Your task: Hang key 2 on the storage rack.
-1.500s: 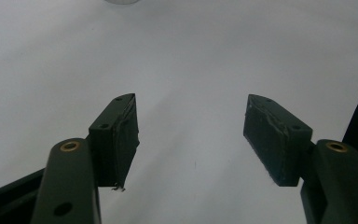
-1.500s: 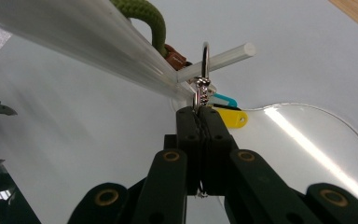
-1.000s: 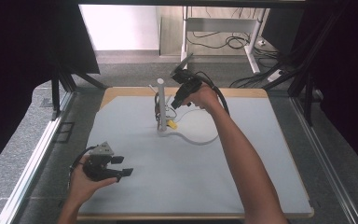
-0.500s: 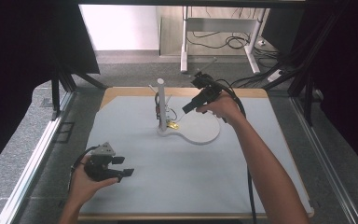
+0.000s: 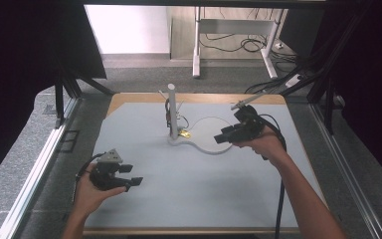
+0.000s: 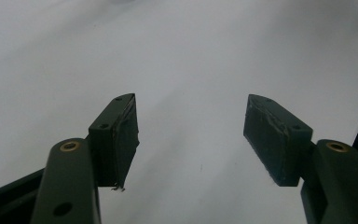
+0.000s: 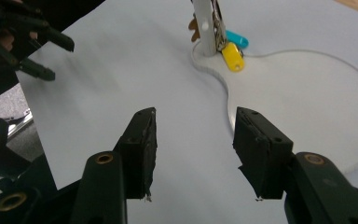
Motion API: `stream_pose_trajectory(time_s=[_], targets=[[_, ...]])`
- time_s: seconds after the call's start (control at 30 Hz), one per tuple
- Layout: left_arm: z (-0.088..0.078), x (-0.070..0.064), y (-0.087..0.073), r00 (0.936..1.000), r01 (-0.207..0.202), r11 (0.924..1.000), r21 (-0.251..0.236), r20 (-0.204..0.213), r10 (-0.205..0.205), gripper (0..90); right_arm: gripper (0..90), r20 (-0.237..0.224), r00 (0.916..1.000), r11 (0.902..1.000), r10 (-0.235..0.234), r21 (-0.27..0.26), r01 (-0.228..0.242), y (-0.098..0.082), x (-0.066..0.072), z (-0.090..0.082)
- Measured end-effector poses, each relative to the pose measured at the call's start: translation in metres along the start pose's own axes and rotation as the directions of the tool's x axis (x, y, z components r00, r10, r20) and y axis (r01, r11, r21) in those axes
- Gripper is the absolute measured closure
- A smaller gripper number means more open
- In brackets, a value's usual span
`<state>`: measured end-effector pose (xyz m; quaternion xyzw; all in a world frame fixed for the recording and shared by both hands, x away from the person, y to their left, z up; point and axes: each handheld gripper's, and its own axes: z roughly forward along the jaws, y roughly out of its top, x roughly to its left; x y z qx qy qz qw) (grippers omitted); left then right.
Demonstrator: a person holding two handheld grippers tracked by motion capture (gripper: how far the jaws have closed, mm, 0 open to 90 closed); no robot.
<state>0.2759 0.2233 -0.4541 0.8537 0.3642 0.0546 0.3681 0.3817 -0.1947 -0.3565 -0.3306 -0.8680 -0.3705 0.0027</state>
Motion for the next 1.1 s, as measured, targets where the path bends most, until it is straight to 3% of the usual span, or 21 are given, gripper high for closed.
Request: stream_pose_trajectory(time_s=[0.2,0.33,0.57,0.67,0.8,0.87,0.97,1.1], targets=[[-0.001,-0.002,-0.002,1.0,-0.007,1.0,0.001,0.002,0.007,35.6,48.1,0.013,0.9996,0.998,0.025,-0.058,-0.024,-0.05,0.001,-0.013],[-0.003,-0.003,-0.004,1.0,-0.001,1.0,0.005,0.001,0.001,35.5,47.9,0.055,0.9978,0.9936,0.037,-0.109,-0.031,-0.083,0.001,-0.019],[-0.001,-0.003,-0.006,0.9999,0.004,0.9998,0.018,-0.011,-0.003,35.5,47.3,0.062,0.9962,0.9901,0.061,-0.13,-0.053,-0.134,-0.002,-0.008],[-0.002,-0.005,-0.007,0.9999,0.005,0.9998,0.02,-0.015,-0.005,35.4,47.3,0.062,0.9953,0.9894,0.074,-0.129,-0.066,-0.146,-0.004,-0.003],[-0.004,-0.007,-0.008,0.9998,0.01,0.9998,0.019,-0.019,-0.01,35.4,48.2,0.089,0.9925,0.9837,0.084,-0.166,-0.068,-0.156,-0.007,-0.001],[-0.004,-0.007,-0.009,0.9997,0.013,0.9998,0.017,-0.019,-0.012,35.4,47.9,0.095,0.9922,0.9835,0.081,-0.169,-0.064,-0.157,-0.008,-0.003],[-0.004,-0.008,-0.01,0.9997,0.017,0.9998,0.013,-0.018,-0.017,35.4,47.7,0.09,0.9917,0.9731,0.091,-0.219,-0.07,-0.16,-0.008,-0.01],[-0.003,-0.007,-0.009,0.9997,0.016,0.9997,0.019,-0.019,-0.016,35.4,46.8,0.103,0.9907,0.972,0.089,-0.226,-0.064,-0.166,-0.008,-0.013]])
